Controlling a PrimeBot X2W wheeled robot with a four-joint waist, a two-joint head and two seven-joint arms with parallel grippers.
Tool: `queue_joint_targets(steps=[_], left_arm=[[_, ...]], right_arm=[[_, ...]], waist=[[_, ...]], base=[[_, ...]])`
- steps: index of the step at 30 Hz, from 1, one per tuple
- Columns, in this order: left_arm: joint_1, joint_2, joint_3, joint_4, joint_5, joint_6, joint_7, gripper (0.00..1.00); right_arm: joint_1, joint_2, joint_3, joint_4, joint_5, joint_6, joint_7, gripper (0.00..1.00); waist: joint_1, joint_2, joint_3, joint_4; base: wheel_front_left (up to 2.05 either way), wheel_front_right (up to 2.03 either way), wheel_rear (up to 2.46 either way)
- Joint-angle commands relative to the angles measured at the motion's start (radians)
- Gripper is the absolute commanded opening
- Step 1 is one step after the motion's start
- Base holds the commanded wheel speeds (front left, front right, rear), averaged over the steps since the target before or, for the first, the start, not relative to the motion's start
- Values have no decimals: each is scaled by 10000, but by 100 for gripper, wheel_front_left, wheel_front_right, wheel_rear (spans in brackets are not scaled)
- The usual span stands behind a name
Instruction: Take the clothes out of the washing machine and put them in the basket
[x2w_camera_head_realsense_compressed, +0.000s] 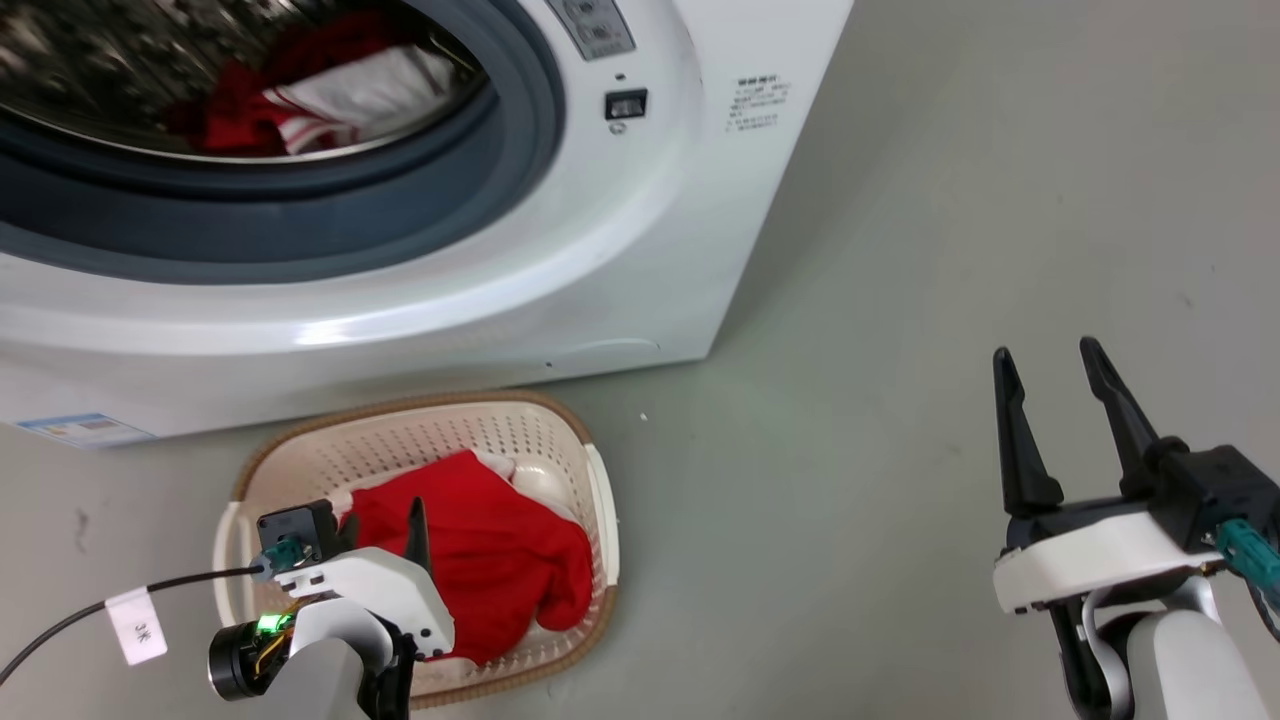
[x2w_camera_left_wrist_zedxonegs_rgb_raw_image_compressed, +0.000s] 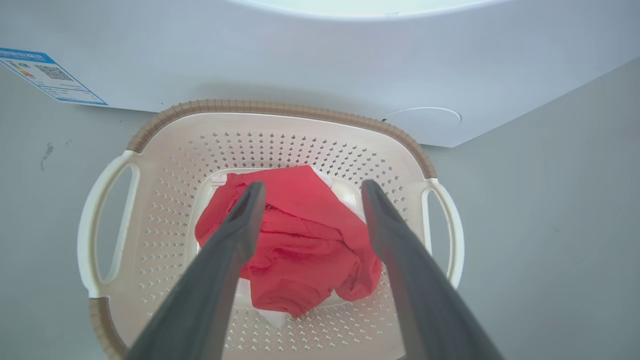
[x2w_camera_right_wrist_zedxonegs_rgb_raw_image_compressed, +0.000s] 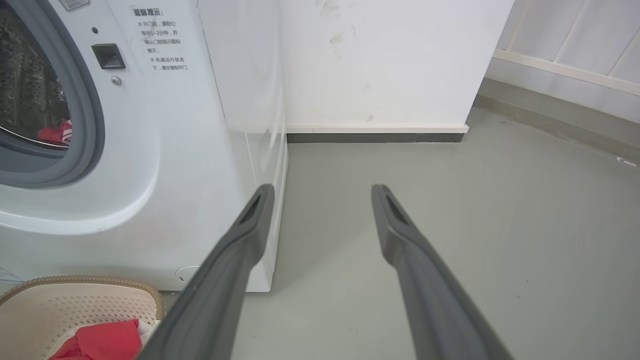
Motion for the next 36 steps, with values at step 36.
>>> queue_joint_targets(steps=[36], left_arm=[[-2301,2619,1256,-5845,2419,-181,2323,100]], right_arm=[[60,3,457,8,875,-7,-177,100]], waist=[[0,0,533,-1209]], base=[[0,0,0]])
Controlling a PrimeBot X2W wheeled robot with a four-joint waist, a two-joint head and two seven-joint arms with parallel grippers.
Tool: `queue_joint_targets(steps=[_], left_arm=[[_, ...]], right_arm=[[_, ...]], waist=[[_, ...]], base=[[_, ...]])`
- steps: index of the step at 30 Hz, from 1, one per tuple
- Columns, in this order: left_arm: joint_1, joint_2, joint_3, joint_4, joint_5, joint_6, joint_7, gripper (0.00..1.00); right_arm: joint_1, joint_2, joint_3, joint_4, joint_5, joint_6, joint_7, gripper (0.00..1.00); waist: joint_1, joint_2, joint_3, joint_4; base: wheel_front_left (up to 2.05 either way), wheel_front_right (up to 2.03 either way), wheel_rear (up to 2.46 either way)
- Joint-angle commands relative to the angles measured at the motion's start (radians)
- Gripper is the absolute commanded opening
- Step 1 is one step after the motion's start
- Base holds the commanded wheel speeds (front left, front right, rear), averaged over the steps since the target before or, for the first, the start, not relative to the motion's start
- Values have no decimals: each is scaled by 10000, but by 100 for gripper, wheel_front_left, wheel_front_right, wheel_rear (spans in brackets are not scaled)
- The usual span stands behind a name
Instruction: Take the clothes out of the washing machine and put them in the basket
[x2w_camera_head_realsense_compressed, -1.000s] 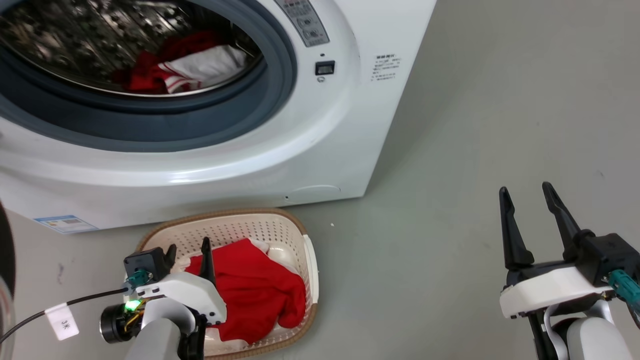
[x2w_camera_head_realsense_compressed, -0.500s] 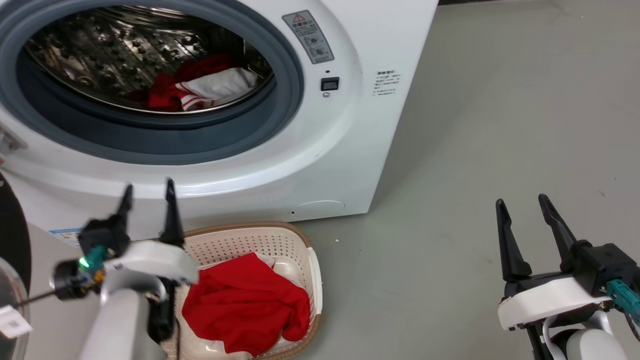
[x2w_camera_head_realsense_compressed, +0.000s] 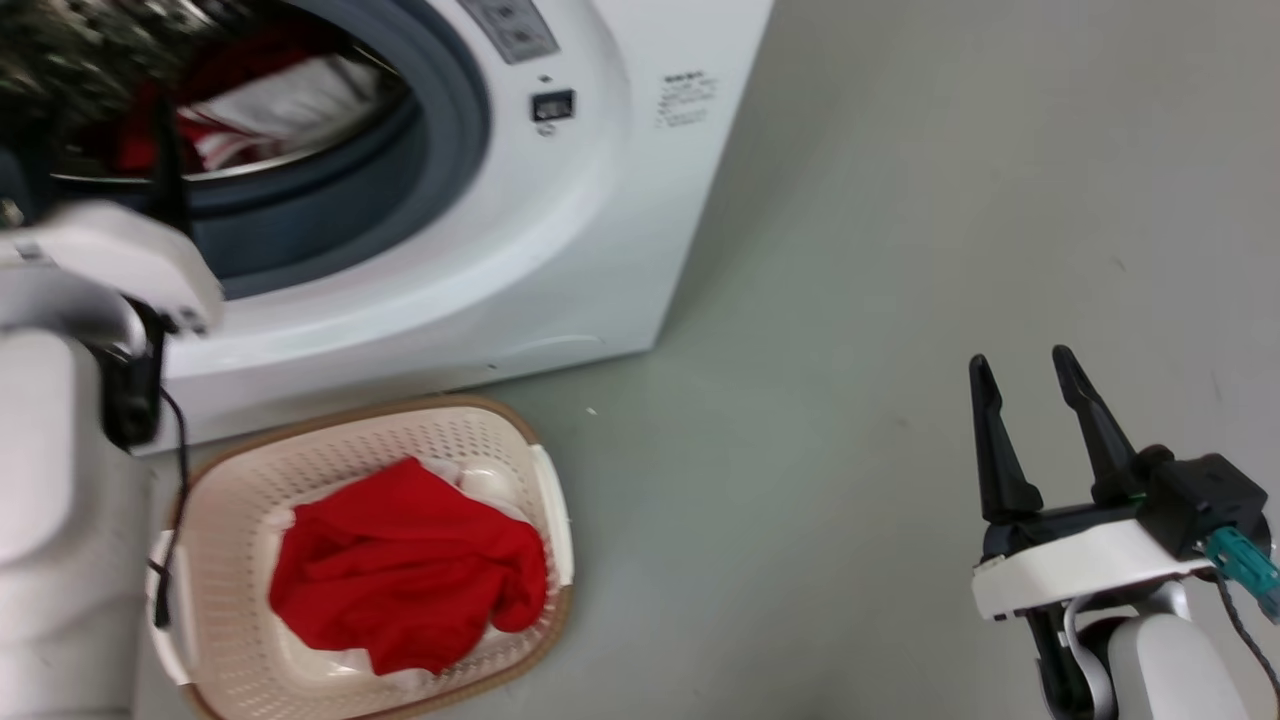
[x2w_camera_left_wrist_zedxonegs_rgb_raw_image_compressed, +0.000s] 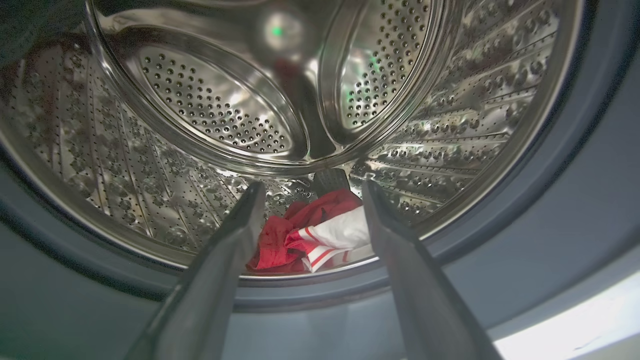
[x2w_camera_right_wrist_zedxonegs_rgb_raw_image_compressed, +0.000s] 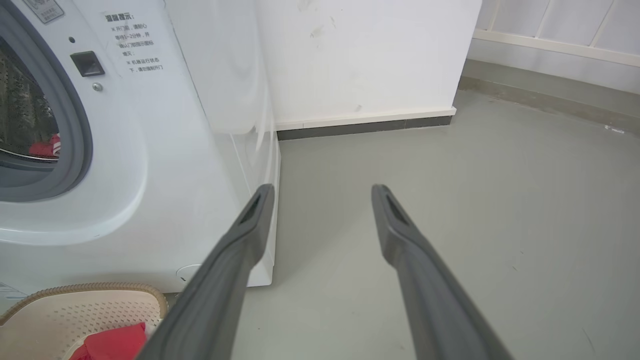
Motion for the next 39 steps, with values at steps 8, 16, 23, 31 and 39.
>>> queue_joint_targets(steps=[8,16,23,31,39], left_arm=[[-2240,1347,-129,843,201,-404,2037,100],[-4025,2634,-508,1384,297,-801,4450,100],[-4876,3284,-995,1585,-163,-1000,7017,100],[-5127,3891,-1242,1144,-572,-889,10137,100],[-4272,4075,-1092,-96,-870,-315,11732,0]], right_arm=[[-868,11,555,797,816,-7,-513,100],[-1411,11,1011,1149,1419,-7,-598,100],[-1505,8,1224,1022,1635,-7,-587,100],[-1551,8,1425,1004,1832,-7,-588,100],[-1660,8,1460,1011,1933,-7,-589,100]], waist=[[1,0,1859,-1467],[1,0,2798,-2119],[1,0,3128,-2335],[1,0,3374,-2545],[1,0,3501,-2650]], base=[[0,0,0],[0,0,0],[0,0,0],[0,0,0],[0,0,0]])
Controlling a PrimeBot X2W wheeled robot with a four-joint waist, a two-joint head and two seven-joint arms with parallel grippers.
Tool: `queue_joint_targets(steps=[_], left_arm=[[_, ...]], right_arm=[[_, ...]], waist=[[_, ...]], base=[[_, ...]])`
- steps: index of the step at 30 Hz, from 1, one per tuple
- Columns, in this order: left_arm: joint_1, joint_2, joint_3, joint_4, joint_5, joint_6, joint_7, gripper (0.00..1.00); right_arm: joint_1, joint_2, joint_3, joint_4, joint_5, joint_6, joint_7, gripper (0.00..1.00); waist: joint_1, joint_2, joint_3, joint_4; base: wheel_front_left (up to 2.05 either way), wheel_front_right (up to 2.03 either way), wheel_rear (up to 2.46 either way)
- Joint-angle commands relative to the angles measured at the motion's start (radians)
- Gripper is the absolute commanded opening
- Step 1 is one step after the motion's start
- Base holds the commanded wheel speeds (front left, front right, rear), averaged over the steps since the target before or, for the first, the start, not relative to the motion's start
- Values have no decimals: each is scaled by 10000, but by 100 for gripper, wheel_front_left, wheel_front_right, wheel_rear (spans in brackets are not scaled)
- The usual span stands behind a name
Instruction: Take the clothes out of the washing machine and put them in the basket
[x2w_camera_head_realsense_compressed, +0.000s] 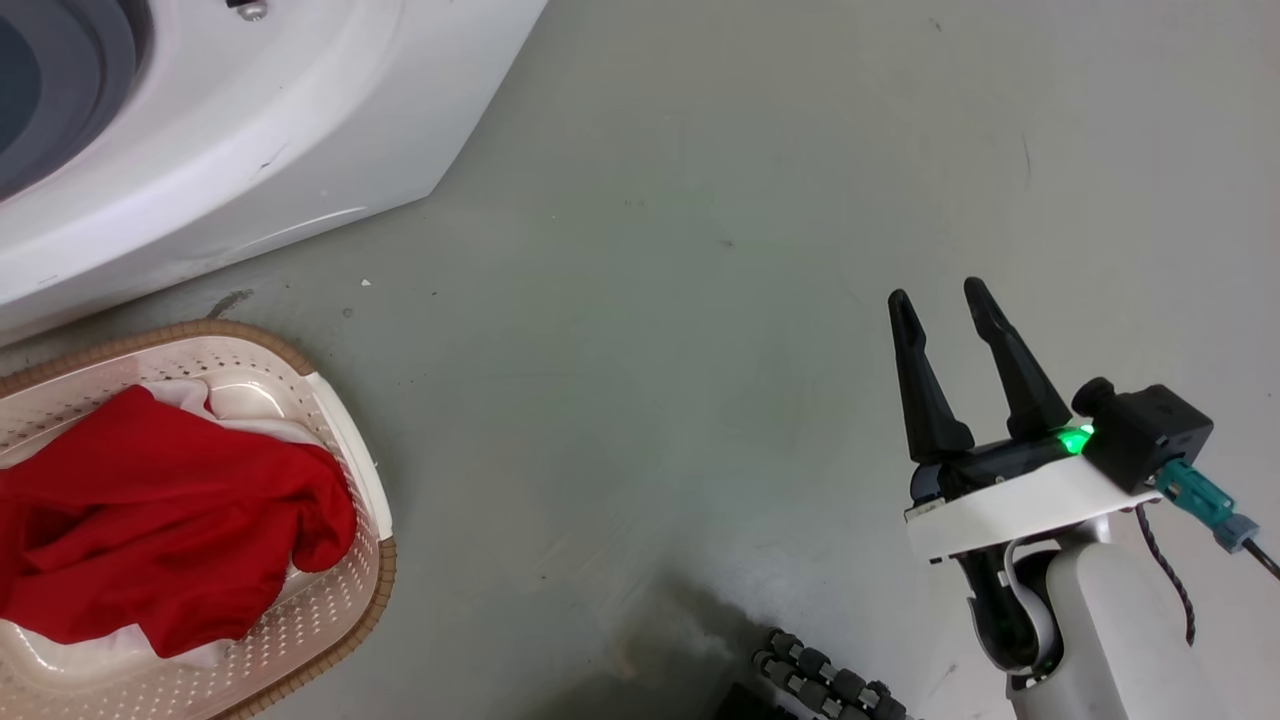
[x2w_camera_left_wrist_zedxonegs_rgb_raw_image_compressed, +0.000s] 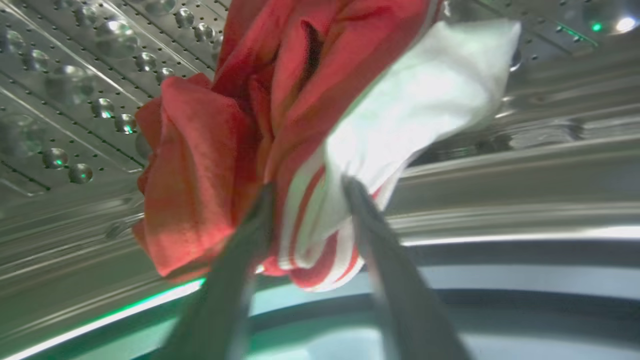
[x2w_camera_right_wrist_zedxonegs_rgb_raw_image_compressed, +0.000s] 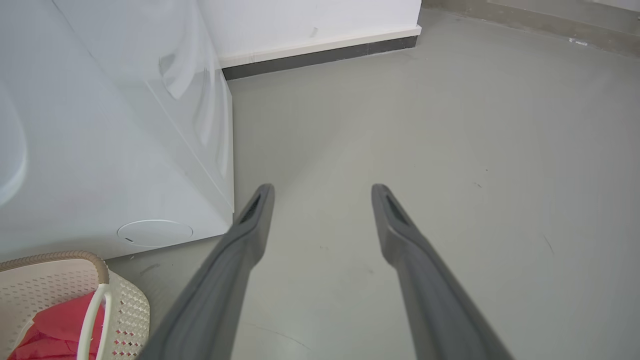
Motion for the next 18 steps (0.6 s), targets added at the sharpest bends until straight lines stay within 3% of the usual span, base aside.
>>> queue_joint_targets(steps=[1,6,18], left_arm=[[391,4,-6,-69,-47,79,81,0],[619,50,142,-675,102,419,-663,0],[1529,-532,493,-442,181,1157,-3934,0]], right_arm=[[-128,8,-31,-15,37,-7,-17,100],[-175,8,-131,10,-66,-7,-17,100],[20,7,-489,-4,-512,-7,-18,100]], waist=[[-1,0,-14,-1],[-1,0,-102,28],[-1,0,-881,320]], base=[[0,0,0],[0,0,0],[0,0,0]])
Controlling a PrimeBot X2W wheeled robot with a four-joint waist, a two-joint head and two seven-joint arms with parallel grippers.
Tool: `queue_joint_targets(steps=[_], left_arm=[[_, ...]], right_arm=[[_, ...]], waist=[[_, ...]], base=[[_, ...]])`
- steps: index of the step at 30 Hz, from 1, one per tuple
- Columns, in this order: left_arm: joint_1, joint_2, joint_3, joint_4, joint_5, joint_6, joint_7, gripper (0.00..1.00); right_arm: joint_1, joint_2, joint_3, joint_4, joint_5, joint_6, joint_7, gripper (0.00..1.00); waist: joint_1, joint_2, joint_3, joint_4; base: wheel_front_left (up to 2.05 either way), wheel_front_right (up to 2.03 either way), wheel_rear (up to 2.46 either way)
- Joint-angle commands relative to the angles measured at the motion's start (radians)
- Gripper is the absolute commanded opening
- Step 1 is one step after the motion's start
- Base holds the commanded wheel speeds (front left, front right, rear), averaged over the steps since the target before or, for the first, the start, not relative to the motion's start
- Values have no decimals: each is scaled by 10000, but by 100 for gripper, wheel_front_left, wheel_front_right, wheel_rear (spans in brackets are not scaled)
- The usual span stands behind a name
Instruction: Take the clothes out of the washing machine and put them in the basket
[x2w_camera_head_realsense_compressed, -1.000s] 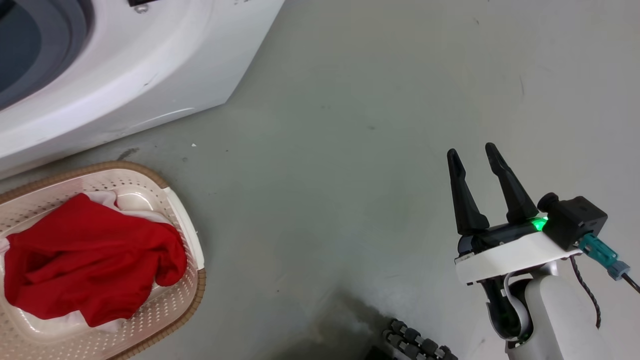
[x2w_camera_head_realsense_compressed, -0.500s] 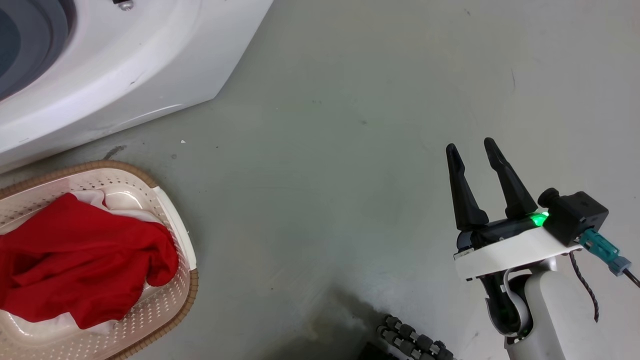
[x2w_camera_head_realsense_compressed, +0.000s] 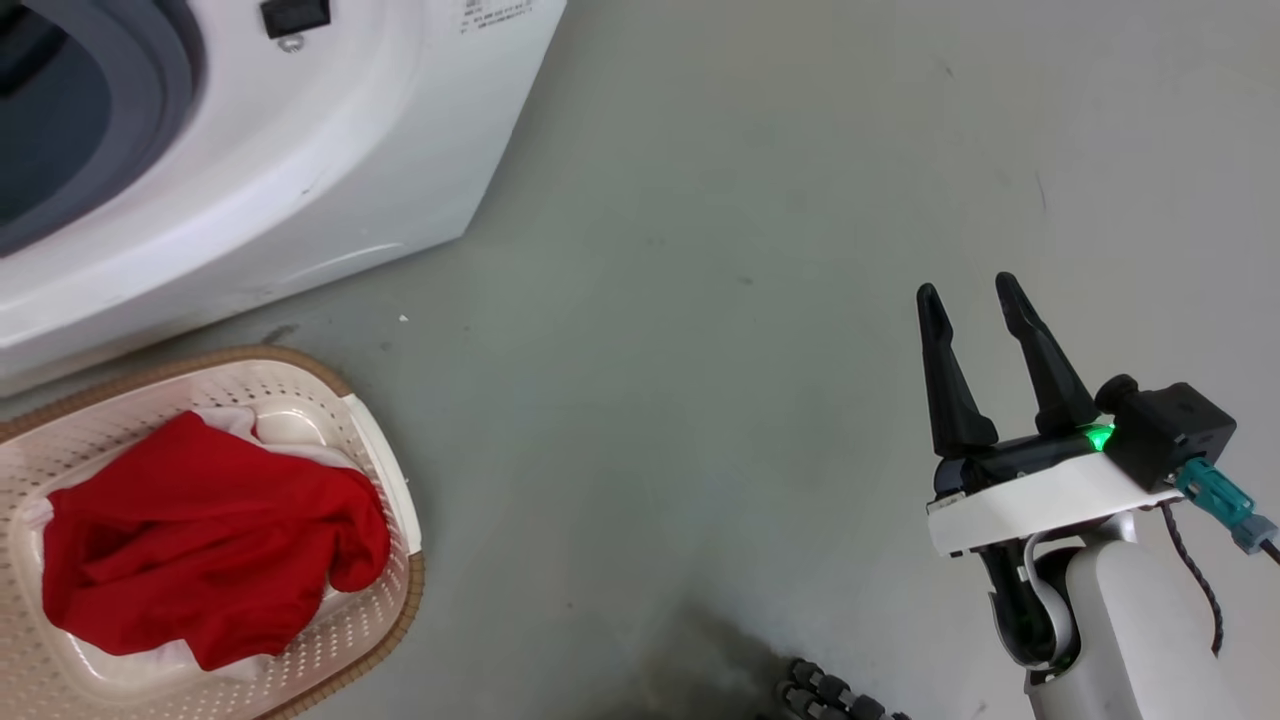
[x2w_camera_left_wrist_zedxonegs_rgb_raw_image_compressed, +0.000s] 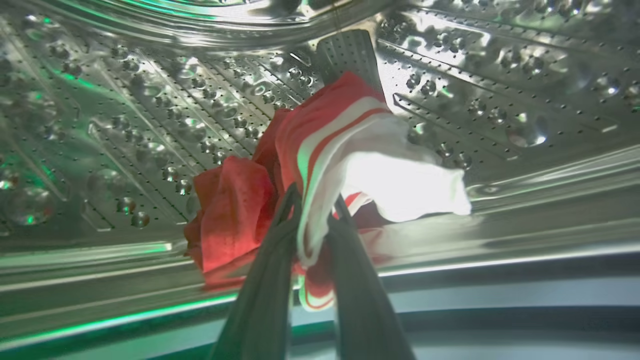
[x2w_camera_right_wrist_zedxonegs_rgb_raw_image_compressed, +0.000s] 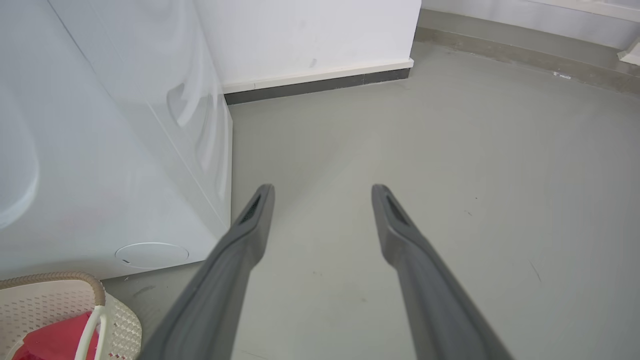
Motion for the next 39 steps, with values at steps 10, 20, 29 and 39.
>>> queue_joint_targets(steps=[10,20,29,39], left_arm=[[1488,-904,457,852,-347,483,-3289,0],[2531,-1906,555,1496,-689,323,-6367,0],[2945,-2452,198,1514,-782,-112,-7561,0],[4480,-2826,163,-151,-1008,18,-8173,0]], right_arm=[[397,5,-406,95,-509,-7,-18,100],[895,2,-989,205,-1020,-7,-17,100],[1233,-1,-1276,64,-1536,-7,110,100],[1760,0,-1671,-604,-1843,-7,614,100]], waist=[[0,0,-999,355],[0,0,-2288,996],[0,0,-3447,1812],[0,0,-4248,2595]], base=[[0,0,0],[0,0,0],[0,0,0],[0,0,0]])
